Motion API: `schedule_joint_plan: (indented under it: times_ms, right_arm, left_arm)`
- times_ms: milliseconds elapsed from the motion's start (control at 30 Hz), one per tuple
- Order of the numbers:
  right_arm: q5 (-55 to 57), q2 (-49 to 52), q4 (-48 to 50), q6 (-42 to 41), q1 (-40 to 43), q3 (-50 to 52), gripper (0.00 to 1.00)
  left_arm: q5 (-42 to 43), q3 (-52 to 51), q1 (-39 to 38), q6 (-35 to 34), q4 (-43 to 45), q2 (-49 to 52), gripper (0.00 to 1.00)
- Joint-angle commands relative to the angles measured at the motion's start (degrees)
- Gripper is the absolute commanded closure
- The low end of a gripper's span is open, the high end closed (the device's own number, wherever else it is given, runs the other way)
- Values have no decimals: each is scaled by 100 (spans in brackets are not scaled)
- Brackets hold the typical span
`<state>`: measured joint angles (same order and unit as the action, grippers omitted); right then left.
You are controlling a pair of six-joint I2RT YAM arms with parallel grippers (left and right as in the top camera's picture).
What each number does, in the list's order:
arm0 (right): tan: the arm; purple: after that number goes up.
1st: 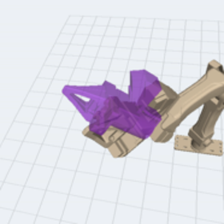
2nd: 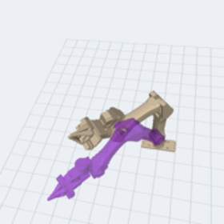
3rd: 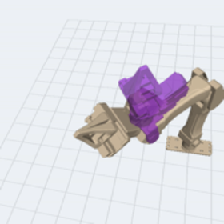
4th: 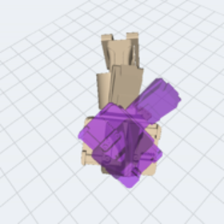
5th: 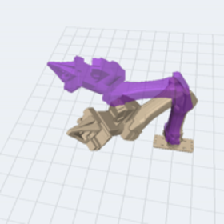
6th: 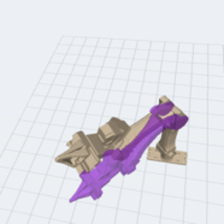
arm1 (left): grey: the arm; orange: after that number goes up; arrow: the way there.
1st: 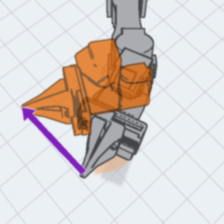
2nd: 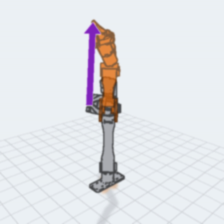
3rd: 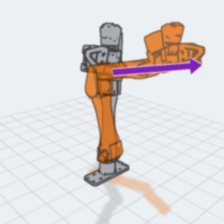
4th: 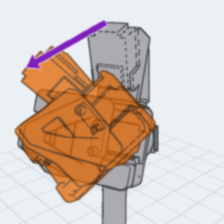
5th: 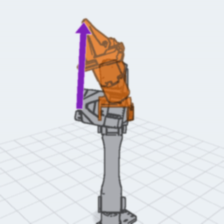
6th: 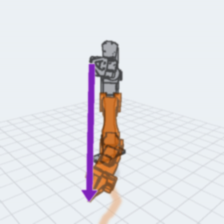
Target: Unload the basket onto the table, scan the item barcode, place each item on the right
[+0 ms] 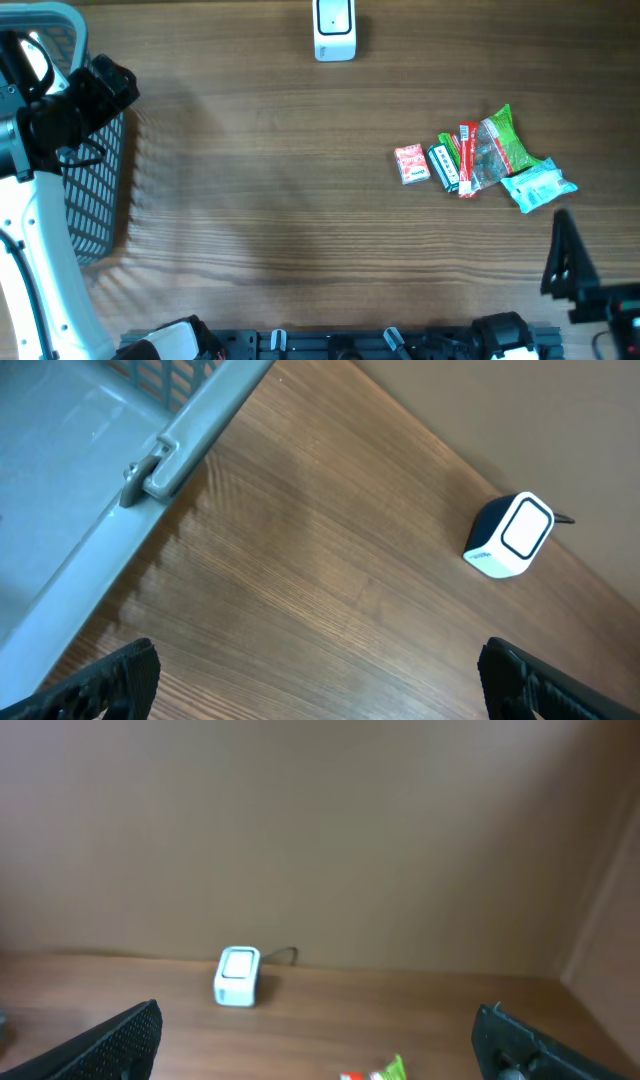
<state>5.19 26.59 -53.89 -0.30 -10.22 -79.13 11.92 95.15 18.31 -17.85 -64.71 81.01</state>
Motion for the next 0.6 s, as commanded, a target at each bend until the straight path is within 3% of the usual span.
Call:
schedule_joint_plan:
  times_ms: [0,167,400,567]
  right_arm:
    - [101,-758,485,28,251,1266,0]
    - [-48,-1528,1910,7,319,2977,0]
    - [-227,-2188,5243,-205,319,5379,0]
    - [-225,-2627,6819,-691,431,6655,0]
  left_arm:
    - [68,48,-20,94,11,-7,0]
    - [68,48,-20,94,11,-7,0]
    - [68,48,-20,94,11,-7,0]
    - [68,48,-20,94,11,-7,0]
